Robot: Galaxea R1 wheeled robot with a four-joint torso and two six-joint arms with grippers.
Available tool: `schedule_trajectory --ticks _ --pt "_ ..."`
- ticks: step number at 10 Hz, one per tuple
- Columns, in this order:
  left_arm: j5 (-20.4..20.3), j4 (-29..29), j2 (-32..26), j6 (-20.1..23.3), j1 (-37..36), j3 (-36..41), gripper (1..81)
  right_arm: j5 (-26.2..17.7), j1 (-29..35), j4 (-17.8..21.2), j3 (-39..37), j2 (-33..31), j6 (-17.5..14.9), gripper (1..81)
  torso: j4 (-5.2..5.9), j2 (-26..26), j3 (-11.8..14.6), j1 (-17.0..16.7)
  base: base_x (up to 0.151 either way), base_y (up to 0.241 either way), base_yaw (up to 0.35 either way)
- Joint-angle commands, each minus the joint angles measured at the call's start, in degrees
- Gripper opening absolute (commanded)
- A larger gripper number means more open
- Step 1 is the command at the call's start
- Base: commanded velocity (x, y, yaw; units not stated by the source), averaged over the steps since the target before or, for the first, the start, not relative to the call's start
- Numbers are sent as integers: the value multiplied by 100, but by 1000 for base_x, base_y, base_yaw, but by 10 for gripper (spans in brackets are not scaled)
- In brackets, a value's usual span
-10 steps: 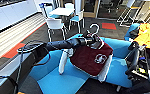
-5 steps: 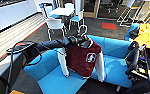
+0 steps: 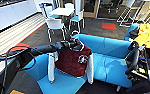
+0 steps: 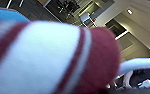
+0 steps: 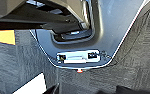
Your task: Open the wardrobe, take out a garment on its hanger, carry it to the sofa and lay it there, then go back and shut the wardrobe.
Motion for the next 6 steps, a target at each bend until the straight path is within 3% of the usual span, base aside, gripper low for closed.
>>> schedule_trajectory --ticks 1,6 --pt "206 726 -232 129 -610 206 10 -357 -145 -69 24 30 0 811 0 0 0 0 0 0 0" --pt "531 1677 -521 129 428 39 10 -322 -171 -43 24 21 0 811 0 0 0 0 0 0 0"
